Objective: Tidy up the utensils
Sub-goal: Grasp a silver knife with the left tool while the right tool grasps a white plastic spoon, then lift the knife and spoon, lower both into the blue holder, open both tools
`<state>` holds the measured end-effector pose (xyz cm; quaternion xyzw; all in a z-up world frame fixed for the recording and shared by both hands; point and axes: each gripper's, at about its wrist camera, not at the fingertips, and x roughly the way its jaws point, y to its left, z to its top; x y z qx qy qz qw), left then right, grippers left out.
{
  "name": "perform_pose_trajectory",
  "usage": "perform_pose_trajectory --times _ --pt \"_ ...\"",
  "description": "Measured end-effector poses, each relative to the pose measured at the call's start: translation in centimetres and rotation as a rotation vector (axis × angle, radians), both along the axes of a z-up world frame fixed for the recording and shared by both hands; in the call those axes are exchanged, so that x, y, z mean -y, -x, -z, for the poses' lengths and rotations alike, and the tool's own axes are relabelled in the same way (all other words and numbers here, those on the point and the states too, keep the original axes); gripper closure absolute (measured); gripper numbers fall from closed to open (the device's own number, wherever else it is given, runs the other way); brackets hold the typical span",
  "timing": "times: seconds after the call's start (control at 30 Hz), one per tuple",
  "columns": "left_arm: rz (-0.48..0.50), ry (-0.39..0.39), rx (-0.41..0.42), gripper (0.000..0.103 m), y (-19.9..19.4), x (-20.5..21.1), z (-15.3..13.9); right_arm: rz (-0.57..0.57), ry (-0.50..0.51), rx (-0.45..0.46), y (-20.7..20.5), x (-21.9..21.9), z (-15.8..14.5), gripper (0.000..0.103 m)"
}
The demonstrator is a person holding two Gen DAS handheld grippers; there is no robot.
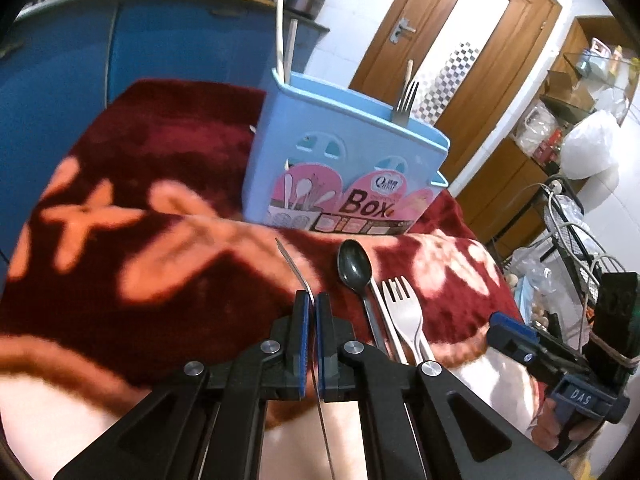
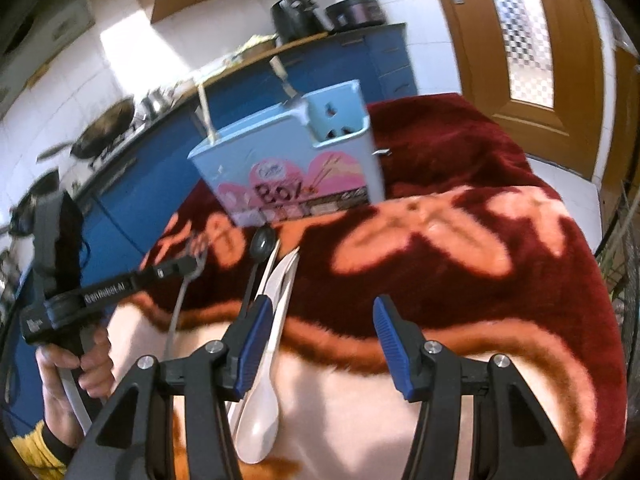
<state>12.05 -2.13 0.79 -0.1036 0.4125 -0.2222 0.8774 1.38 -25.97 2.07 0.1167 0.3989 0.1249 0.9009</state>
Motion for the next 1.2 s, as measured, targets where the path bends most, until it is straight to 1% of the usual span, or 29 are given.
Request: perform_pose_trajectory --times 0.03,0.1,0.2,0.3,0.4,0.53,0.63,0.7,0.73,0.87,0.93,1.0,1.07,1.2 --pt "-0.001 0.000 0.013 0.100 0.2 -0.2 -0.2 -0.018 0.012 -0.014 -0.1 -0.4 0.1 0.049" --pt "-0.001 0.001 0.035 0.100 0.6 -0.4 -0.6 -0.052 0.033 -0.048 -0.4 -1.2 0.5 0.060" --pt "-0.002 0.006 0.072 0.100 1.2 -0.7 -1.2 -0.103 0.059 -0.099 -0.6 -2.2 1.0 0.069" --pt "-0.003 0.003 0.108 0.100 1.7 -0.9 -1.8 -0.137 0.072 -0.150 -1.0 -2.8 1.5 0.075" --pt "0.000 0.004 0.133 0.100 2.1 -1.1 -2.2 -0.163 0.077 -0.208 -1.8 -3.4 1.8 0.077" --pt "-0.002 0.017 0.157 0.100 2.5 -1.4 -2.5 -0.168 0.105 -0.263 -2.9 -4.1 2.3 0.078" --pt "-0.001 0.023 0.173 0.100 2.8 -1.6 -2.7 -0.168 0.123 -0.272 -3.5 -4.4 2.4 0.084" --pt "0.000 0.029 0.181 0.100 3.1 -1.6 -2.8 -0.159 0.119 -0.270 -3.8 -4.4 2.5 0.092" --pt "0.001 0.035 0.188 0.101 3.2 -1.7 -2.9 -0.152 0.111 -0.269 -3.8 -4.3 2.5 0.093" --pt "-0.001 0.045 0.221 0.101 3.8 -2.0 -3.3 -0.114 0.082 -0.231 -3.3 -3.5 2.1 0.095" --pt "-0.007 0.057 0.241 0.101 4.1 -2.2 -3.7 -0.085 0.061 -0.190 -2.7 -2.8 1.6 0.096" --pt "-0.012 0.074 0.261 0.101 4.4 -2.5 -4.2 -0.062 0.048 -0.140 -2.2 -2.2 0.8 0.096" --pt "-0.019 0.087 0.288 0.102 4.8 -2.7 -4.8 -0.040 0.042 -0.059 -1.4 -1.7 -0.4 0.096" --pt "-0.048 0.080 0.363 0.102 5.7 -2.8 -6.3 -0.006 0.034 0.081 -0.1 -1.5 -2.2 0.096"
